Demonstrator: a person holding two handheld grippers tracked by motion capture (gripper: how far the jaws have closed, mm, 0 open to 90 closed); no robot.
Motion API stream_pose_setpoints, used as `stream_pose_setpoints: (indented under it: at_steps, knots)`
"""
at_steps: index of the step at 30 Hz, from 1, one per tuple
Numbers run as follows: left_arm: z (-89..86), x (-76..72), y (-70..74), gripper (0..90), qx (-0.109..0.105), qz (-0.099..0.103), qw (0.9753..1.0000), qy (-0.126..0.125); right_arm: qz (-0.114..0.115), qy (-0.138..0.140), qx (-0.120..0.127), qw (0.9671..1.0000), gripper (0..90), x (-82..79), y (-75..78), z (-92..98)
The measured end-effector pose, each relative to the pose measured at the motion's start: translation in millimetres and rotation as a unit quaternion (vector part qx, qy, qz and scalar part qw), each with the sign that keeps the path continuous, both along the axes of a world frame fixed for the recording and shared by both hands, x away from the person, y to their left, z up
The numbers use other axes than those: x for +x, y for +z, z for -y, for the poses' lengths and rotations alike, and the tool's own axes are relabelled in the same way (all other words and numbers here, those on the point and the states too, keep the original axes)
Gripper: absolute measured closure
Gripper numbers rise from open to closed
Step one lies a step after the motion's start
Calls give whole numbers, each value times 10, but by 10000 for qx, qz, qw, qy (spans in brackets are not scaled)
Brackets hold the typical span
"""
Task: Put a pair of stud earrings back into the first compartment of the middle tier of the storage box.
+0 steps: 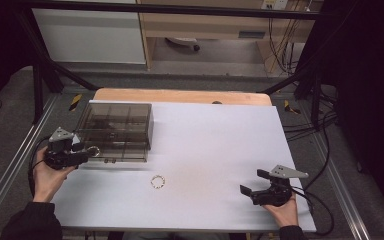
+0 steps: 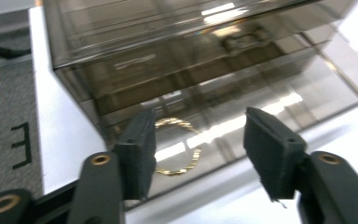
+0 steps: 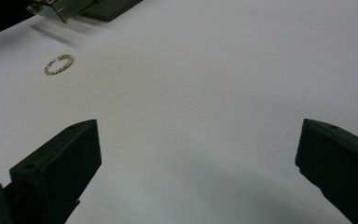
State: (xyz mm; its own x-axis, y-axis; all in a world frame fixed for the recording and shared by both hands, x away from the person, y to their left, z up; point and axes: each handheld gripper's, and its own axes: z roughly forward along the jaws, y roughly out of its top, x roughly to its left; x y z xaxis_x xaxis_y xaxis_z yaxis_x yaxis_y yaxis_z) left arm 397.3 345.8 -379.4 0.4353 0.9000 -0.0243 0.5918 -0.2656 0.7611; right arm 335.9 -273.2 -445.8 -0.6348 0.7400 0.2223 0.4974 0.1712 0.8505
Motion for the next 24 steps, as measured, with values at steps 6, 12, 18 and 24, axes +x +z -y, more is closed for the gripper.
stream_pose_setpoints:
  at_steps: [6,12,18,24]
  knots:
    - [75,-103,17,306,-122,76,9996,-229,0,1,-1,10000,7,0,0,1]
    - [183,-210,36,200,-93,110,9991,-398,-9,9,-12,10000,7,1,-2,-1]
    - [327,-307,30,141,-115,155,9977,-645,-10,10,-13,10000,7,0,-2,-1]
    - [506,-409,-19,86,-53,171,9960,-873,-22,1,-8,10000,7,0,-4,-6]
